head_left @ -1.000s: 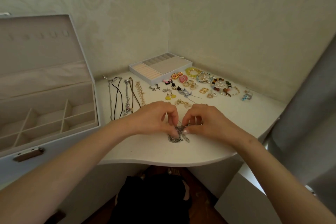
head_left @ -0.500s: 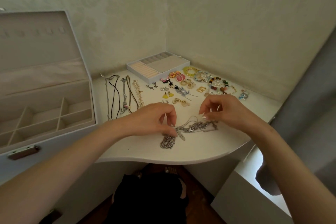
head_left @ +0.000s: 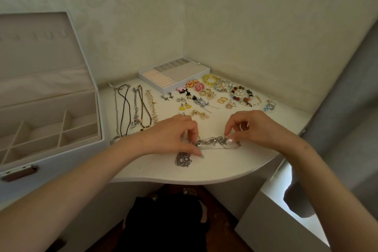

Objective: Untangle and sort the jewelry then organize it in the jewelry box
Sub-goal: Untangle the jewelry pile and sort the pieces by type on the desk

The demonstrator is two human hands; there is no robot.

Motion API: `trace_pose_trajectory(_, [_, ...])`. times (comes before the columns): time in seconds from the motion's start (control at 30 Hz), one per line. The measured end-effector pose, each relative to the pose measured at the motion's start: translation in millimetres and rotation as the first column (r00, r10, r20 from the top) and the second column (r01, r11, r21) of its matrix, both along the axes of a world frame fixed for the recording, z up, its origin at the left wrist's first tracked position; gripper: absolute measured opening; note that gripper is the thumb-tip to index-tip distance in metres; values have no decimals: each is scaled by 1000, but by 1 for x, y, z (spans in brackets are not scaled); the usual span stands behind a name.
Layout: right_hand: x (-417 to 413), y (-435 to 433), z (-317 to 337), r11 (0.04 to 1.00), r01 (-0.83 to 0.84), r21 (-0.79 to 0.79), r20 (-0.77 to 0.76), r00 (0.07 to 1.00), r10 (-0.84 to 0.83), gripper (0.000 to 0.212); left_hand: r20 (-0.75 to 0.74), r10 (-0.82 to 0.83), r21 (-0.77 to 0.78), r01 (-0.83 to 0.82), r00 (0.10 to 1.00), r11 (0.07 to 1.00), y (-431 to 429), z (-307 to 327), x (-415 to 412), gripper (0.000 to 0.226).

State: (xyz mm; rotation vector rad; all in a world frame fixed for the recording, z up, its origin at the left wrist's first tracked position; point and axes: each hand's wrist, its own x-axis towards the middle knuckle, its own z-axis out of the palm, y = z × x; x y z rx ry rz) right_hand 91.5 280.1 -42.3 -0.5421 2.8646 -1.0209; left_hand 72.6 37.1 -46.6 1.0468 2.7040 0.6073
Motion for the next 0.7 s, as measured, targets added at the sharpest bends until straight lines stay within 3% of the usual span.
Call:
trace_pose_trajectory(0.23, [-5, -14, -2, 996, -25, 83, -3, 1000, 25, 17, -70, -7, 132, 16, 998, 991, 21, -4, -3, 17])
trace_pose_trajectory(0.37, [-2, -14, 7, 988, -10, -153, -29, 1000, 5, 12, -4, 17, 238, -16, 1000, 971, 29, 6, -4, 21])
trace_pose_trajectory(0.53, [0, -18, 18, 890, 23, -456, -36, 998, -45, 12, 167, 10, 476, -90, 986, 875, 37, 17, -3, 19])
trace_pose_trajectory(0.7, [1, -20, 25, 780, -11, -626, -16, 1000, 1, 21, 189, 30, 514, -125, 982, 849, 39, 23, -1, 22])
